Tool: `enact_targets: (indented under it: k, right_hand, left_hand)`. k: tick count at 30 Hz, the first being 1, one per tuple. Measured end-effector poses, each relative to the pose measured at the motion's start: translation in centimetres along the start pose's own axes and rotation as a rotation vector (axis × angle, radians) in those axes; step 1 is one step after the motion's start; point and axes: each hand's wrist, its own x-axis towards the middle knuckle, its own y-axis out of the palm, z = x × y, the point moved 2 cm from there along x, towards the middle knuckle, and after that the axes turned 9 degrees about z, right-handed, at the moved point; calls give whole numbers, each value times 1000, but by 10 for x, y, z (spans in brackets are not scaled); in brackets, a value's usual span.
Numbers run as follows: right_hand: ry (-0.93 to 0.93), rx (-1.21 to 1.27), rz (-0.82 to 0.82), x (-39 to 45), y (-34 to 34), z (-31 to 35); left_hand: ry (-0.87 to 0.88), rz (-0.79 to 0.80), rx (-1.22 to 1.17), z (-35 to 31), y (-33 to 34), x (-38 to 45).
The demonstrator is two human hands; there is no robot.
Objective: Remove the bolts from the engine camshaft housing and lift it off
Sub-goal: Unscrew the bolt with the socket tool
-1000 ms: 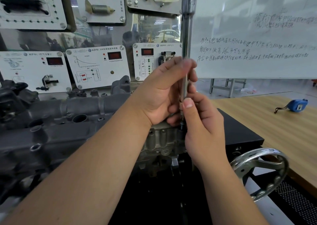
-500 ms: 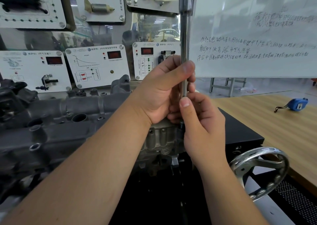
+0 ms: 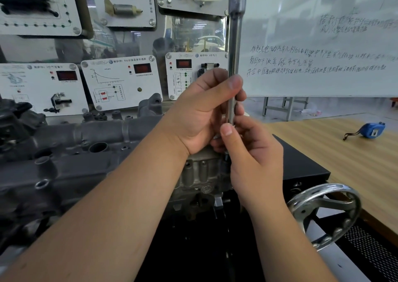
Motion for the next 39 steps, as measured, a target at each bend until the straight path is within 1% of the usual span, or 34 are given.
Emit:
enact_targets:
  k: [3, 6, 8, 12, 16, 19, 21, 24, 28, 30, 33, 36, 39]
  right_hand:
    - [3, 16, 11, -1, 0, -1]
    - [21, 69, 15, 0, 2, -1]
    - [28, 66, 13, 0, 2, -1]
    - [25, 26, 9, 0, 1, 0]
    - [21, 71, -14, 1, 1, -1]
    - [20, 65, 25, 2, 0, -1]
    - [26, 57, 62, 2, -1, -1]
    - [48, 62, 81, 3, -1, -1]
    - [50, 57, 55, 2, -1, -2]
    - [37, 49, 21, 1, 0, -2]
    - [24, 65, -2, 1, 0, -4]
    - [10, 51, 32, 1, 0, -3]
    - [13, 106, 40, 1, 1, -2]
  left_hand:
    - [-35, 7, 55, 0, -1, 0]
    - [-54, 63, -48, -1, 1, 0]
    - [-46, 72, -68, -1, 1, 0]
    - [-27, 14, -39, 0, 0, 0]
    - [-8, -9, -17, -1, -2, -1]
    - [-43, 33, 3, -1, 0, -1]
    - [-67, 76, -46, -2, 2, -2]
    - [-86, 80, -77, -1, 2, -3]
    - [-58, 20, -2, 0, 2, -2]
    - [-29, -22, 0, 0, 0, -1]
    - [-32, -37, 5, 0, 0, -1]
    - [-91, 26, -5, -1, 1, -1]
    - [-82, 92, -74, -2, 1, -1]
